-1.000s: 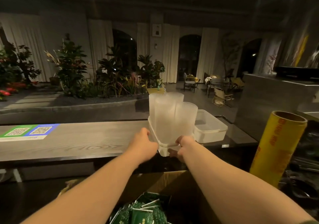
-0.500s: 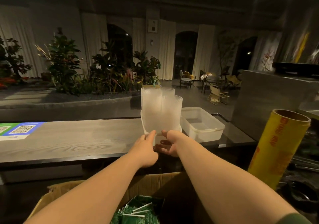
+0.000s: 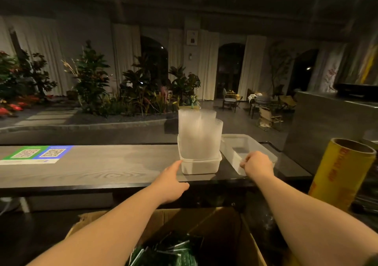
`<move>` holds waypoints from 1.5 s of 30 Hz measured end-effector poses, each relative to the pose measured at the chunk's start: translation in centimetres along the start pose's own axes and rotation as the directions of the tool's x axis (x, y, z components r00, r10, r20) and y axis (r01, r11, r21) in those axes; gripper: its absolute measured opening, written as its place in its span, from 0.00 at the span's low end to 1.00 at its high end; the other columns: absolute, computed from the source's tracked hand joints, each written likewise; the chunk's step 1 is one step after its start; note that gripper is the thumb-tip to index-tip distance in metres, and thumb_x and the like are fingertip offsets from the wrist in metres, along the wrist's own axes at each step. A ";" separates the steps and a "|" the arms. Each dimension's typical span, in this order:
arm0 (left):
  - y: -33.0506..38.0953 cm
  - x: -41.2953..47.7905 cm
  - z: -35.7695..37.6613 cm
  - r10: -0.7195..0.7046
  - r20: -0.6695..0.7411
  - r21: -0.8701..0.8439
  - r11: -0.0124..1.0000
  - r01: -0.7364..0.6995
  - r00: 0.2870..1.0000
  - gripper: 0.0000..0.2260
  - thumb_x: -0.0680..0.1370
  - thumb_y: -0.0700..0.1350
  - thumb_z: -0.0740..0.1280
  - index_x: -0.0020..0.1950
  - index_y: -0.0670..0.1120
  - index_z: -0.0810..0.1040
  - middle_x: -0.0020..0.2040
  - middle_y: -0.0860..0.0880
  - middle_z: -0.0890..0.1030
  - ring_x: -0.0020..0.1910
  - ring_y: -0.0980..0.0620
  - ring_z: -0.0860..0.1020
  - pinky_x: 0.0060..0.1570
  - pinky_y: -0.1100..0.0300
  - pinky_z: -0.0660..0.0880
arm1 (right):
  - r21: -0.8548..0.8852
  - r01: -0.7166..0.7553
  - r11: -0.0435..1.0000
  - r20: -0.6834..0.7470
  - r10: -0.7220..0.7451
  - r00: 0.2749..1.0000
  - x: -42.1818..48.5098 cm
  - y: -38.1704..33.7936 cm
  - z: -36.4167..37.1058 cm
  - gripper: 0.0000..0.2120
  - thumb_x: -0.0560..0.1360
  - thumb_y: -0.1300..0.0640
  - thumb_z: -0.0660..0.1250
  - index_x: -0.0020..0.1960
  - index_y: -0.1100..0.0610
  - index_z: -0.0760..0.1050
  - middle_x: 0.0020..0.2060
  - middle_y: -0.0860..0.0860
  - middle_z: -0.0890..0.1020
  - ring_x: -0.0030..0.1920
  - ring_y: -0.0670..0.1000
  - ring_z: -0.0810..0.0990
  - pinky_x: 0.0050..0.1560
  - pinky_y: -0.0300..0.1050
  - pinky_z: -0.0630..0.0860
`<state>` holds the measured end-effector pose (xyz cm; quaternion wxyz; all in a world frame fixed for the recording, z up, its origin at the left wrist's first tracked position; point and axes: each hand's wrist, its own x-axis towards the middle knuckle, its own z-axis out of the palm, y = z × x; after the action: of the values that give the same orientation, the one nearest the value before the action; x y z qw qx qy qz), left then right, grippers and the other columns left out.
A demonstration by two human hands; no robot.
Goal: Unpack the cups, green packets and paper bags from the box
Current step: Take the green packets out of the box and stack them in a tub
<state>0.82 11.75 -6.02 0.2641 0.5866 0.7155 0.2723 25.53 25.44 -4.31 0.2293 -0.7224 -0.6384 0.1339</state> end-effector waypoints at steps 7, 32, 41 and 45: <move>2.2 -4.3 -2.0 0.046 -0.055 -0.111 0.993 -0.052 0.997 0.30 0.81 0.47 0.70 0.80 0.56 0.61 0.78 0.50 0.67 0.66 0.50 0.75 0.59 0.57 0.76 | 0.234 0.113 0.966 -0.254 -0.052 0.966 -5.8 0.7 -4.4 0.06 0.80 0.54 0.71 0.50 0.57 0.80 0.40 0.50 0.79 0.44 0.51 0.78 0.48 0.47 0.76; -5.6 -40.6 -4.5 -0.338 0.087 -0.155 0.925 0.348 0.937 0.09 0.80 0.48 0.71 0.57 0.47 0.78 0.50 0.44 0.85 0.45 0.43 0.85 0.41 0.54 0.83 | 0.346 0.271 0.898 0.217 -0.358 0.908 -43.3 8.3 -7.0 0.29 0.76 0.56 0.75 0.74 0.49 0.70 0.68 0.47 0.74 0.55 0.45 0.77 0.46 0.40 0.80; -11.3 -43.8 1.7 -0.518 0.406 -0.078 0.801 0.593 0.753 0.14 0.82 0.53 0.68 0.63 0.49 0.72 0.56 0.43 0.83 0.44 0.45 0.86 0.38 0.55 0.83 | 0.112 0.059 0.992 0.749 -0.123 0.651 -45.8 12.6 -0.9 0.13 0.77 0.59 0.73 0.59 0.52 0.75 0.50 0.51 0.84 0.42 0.48 0.87 0.37 0.39 0.82; -14.0 -42.5 4.8 -0.634 0.456 0.004 0.704 0.711 0.625 0.16 0.83 0.52 0.66 0.67 0.47 0.70 0.58 0.41 0.80 0.46 0.45 0.84 0.44 0.51 0.85 | 0.012 -0.057 0.998 0.865 0.019 0.501 -45.7 13.7 3.0 0.16 0.78 0.58 0.72 0.62 0.56 0.71 0.53 0.57 0.84 0.40 0.51 0.86 0.44 0.49 0.86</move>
<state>1.77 -31.97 -16.76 0.5463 0.2939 0.7802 0.0811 29.04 -20.12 -18.26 -0.1088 -0.5686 -0.6489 0.4938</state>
